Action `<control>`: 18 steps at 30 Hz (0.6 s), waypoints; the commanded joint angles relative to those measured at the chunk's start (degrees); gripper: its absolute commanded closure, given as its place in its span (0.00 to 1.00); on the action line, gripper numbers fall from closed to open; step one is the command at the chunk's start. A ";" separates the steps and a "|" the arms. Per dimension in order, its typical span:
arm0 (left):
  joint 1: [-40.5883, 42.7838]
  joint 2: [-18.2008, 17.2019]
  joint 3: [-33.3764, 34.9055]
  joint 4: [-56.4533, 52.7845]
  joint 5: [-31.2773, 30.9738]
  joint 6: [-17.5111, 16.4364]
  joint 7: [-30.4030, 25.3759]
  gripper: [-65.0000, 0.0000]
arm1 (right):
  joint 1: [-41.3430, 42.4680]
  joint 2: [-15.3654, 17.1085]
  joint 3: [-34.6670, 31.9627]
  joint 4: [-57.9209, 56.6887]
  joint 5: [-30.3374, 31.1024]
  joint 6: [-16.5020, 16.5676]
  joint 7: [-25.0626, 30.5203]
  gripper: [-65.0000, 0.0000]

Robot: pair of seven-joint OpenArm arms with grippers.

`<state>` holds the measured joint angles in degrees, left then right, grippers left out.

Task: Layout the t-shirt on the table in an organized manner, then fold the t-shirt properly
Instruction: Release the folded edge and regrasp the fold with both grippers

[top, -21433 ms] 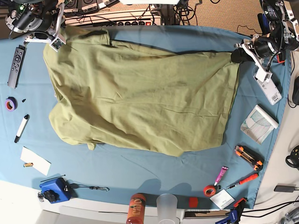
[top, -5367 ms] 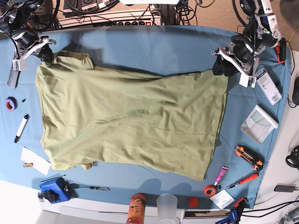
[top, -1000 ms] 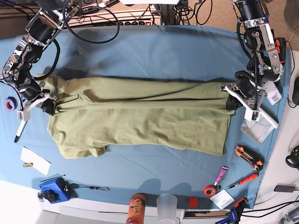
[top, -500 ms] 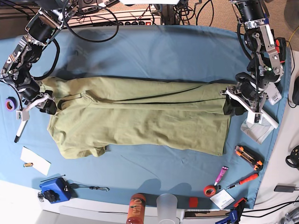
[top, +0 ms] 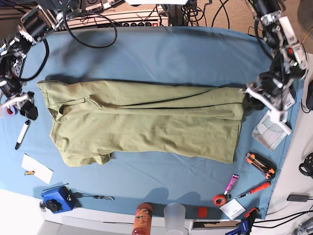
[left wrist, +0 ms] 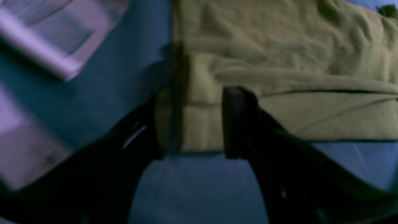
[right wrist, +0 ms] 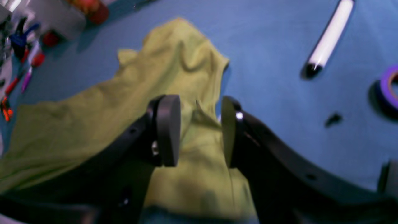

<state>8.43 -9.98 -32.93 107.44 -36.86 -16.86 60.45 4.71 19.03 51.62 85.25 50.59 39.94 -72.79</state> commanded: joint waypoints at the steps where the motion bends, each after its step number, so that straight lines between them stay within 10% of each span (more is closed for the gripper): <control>1: 0.17 -0.68 -1.81 1.73 -1.60 -1.57 -0.42 0.58 | -0.79 1.77 0.74 1.01 1.05 0.06 1.01 0.65; 18: 4.94 -2.21 -17.84 2.51 -13.31 -8.74 4.66 0.58 | -12.96 1.27 2.27 -2.25 1.01 0.06 2.82 0.54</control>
<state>13.47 -11.29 -50.59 108.97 -48.90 -25.36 66.04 -8.56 18.90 53.63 82.24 50.65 39.92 -71.09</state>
